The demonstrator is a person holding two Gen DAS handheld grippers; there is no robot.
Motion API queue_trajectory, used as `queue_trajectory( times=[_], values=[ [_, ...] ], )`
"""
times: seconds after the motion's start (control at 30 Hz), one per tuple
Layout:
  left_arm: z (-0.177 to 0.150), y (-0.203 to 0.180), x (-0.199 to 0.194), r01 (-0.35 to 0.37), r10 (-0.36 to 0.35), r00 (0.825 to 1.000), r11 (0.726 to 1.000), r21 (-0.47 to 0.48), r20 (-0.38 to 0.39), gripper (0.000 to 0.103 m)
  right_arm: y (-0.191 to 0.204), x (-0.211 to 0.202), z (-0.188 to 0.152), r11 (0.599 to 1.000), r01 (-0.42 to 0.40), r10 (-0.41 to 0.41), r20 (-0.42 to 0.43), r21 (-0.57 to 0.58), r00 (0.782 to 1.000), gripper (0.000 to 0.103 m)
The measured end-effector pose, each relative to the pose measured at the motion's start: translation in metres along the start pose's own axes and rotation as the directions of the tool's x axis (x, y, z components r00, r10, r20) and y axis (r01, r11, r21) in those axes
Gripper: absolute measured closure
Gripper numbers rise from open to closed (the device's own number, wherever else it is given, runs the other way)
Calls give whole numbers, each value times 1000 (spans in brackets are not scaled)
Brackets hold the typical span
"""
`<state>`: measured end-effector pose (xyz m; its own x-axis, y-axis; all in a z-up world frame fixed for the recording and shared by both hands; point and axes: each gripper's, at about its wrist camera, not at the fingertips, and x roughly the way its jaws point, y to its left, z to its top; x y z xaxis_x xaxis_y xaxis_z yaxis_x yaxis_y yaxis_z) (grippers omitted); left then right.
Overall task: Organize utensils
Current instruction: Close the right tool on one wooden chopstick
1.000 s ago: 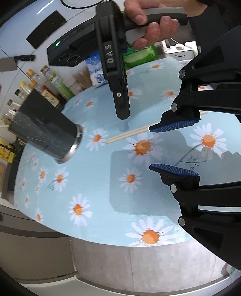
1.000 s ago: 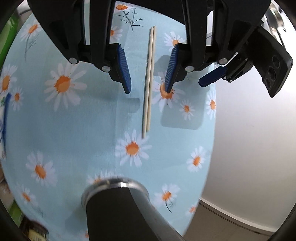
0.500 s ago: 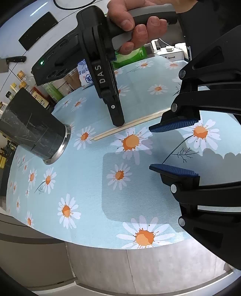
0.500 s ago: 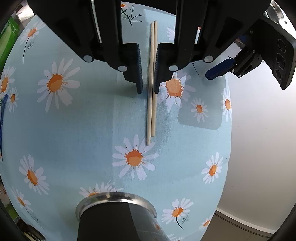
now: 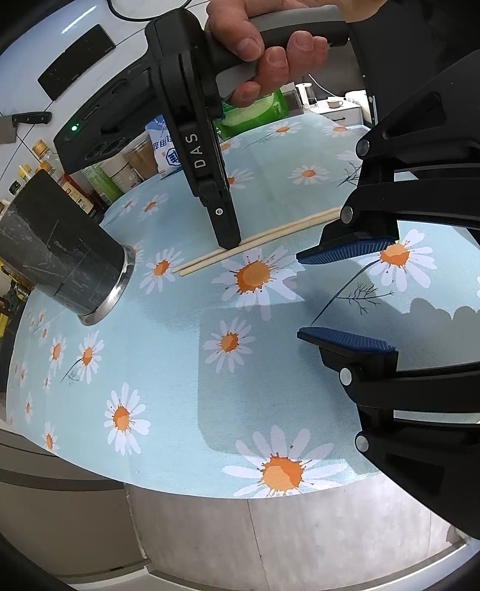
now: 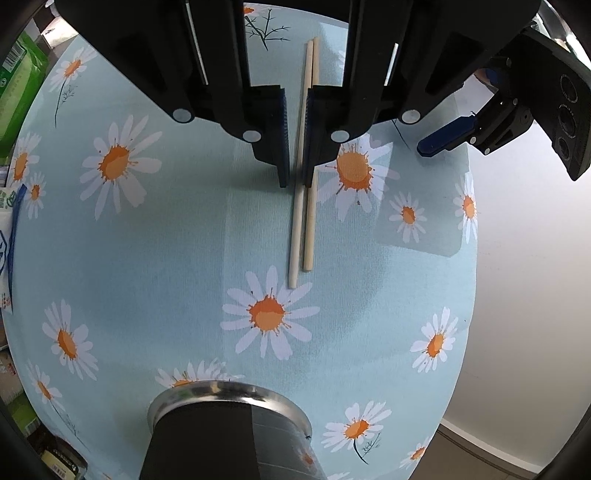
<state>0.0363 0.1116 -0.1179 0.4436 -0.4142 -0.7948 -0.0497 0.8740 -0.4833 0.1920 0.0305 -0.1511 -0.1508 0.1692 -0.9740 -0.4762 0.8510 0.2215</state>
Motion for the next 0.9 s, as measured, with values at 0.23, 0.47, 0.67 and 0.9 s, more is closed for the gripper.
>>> queue_trajectory(
  times=[0.23, 0.47, 0.67, 0.9],
  values=[
    [1, -3, 6, 0, 0, 1000, 1000, -2, -6, 69, 9, 0, -6, 998, 63, -62, 7, -11, 998, 95],
    [1, -8, 11, -10, 10, 1000, 1000, -9, -6, 69, 19, 1, -12, 995, 95, -94, 26, -21, 995, 99],
    [4, -15, 12, -36, 36, 999, 999, -14, -8, 69, 6, -8, -15, 1000, 26, -26, 15, -10, 1000, 98],
    [15, -27, 15, -86, 86, 996, 996, -15, -20, 69, -22, -26, -25, 998, -66, 66, 30, -5, 997, 98]
  ],
)
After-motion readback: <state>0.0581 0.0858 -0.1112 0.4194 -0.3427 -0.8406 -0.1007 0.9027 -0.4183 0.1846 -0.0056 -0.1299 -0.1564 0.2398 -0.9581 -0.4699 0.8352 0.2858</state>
